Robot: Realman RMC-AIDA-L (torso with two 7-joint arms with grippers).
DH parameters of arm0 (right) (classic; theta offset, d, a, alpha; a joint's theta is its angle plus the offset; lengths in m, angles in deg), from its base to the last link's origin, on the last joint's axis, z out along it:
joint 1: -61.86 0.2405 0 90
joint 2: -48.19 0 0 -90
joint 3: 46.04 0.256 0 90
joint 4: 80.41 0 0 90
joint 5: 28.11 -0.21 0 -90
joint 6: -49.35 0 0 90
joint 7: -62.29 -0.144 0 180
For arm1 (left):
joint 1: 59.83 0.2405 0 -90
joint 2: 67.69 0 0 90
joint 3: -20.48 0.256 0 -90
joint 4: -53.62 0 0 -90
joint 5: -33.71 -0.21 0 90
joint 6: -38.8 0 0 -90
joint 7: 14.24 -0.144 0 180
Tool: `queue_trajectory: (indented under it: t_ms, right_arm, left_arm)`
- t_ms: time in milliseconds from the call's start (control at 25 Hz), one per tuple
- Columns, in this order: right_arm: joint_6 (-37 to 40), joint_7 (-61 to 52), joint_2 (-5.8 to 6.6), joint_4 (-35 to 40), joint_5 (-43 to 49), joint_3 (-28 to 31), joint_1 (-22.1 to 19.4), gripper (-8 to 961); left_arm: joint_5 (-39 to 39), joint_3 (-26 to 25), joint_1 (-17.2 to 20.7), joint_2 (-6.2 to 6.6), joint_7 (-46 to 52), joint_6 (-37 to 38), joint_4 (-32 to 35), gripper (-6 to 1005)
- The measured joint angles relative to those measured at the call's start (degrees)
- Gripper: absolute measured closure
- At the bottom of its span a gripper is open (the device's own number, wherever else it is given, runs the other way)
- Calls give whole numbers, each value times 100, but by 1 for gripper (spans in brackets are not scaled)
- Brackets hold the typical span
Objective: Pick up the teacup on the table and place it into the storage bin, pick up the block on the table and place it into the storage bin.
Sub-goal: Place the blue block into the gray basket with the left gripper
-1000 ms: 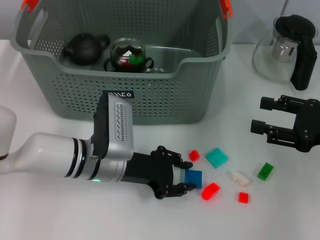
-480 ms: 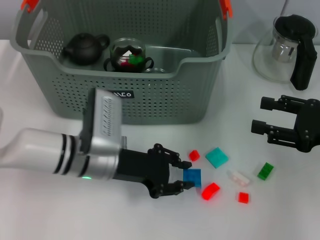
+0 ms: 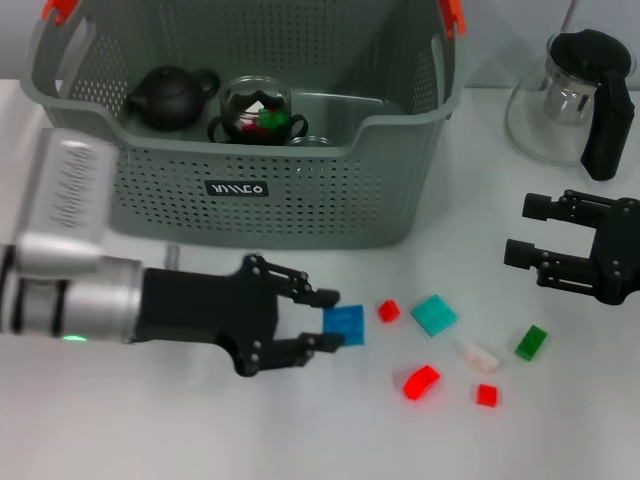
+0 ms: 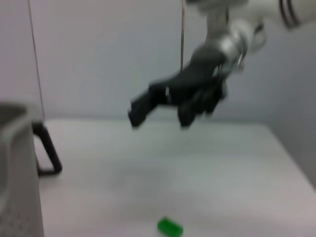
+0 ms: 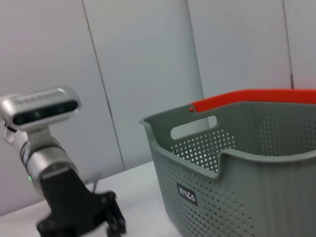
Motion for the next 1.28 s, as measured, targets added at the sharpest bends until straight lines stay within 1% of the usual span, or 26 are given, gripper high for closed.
queue_trajectory:
  t_ms: [240, 400, 520, 560, 600, 720, 880, 920, 1000, 1040, 1120, 1200, 1280]
  right_arm:
    - [9, -7, 0, 0, 0, 0, 10, 213]
    - [20, -6, 0, 0, 0, -16, 29, 212]
    - [45, 1, 0, 3, 0, -32, 36, 212]
    - [54, 6, -2, 5, 0, -33, 37, 212]
    - [61, 14, -3, 8, 0, -32, 34, 212]
    - [64, 30, -14, 10, 0, -26, 24, 213]
    - [64, 39, -28, 9, 0, -24, 18, 213]
    - [65, 40, -31, 9, 0, -25, 18, 213]
    - [64, 40, -40, 10, 0, -25, 23, 213]
    - [64, 40, -42, 10, 0, -24, 28, 213]
    - [64, 41, -44, 9, 0, -20, 34, 212]
    - [64, 39, -43, 10, 0, -15, 39, 212]
    - [64, 38, -45, 9, 0, -7, 43, 212]
  left_arm:
    - [200, -932, -82, 215, -33, 1186, 19, 608]
    - [726, -1144, -188, 298, -15, 1478, 19, 611]
    - [1158, -1163, -362, 381, 133, 1498, 30, 613]
    - [1158, -1163, -362, 381, 133, 1498, 30, 613]
    - [1553, -1169, -569, 452, 327, 1346, 38, 614]
    - [1972, -1184, -769, 505, 525, 1006, 89, 615]
    - [2196, -1105, -1086, 531, 1176, 191, 476, 616]
    - [2168, -1008, -1176, 551, 1482, -154, 626, 617]
    - [2082, -729, -1281, 601, 1998, -710, 889, 617]
    - [1974, -448, -1318, 636, 2393, -1132, 1098, 618]
    - [1703, -37, -1335, 663, 2952, -1723, 1420, 619]
    - [1199, 316, -1340, 650, 3467, -2194, 1732, 619]
    - [651, 562, -1357, 612, 3805, -2496, 1897, 620]
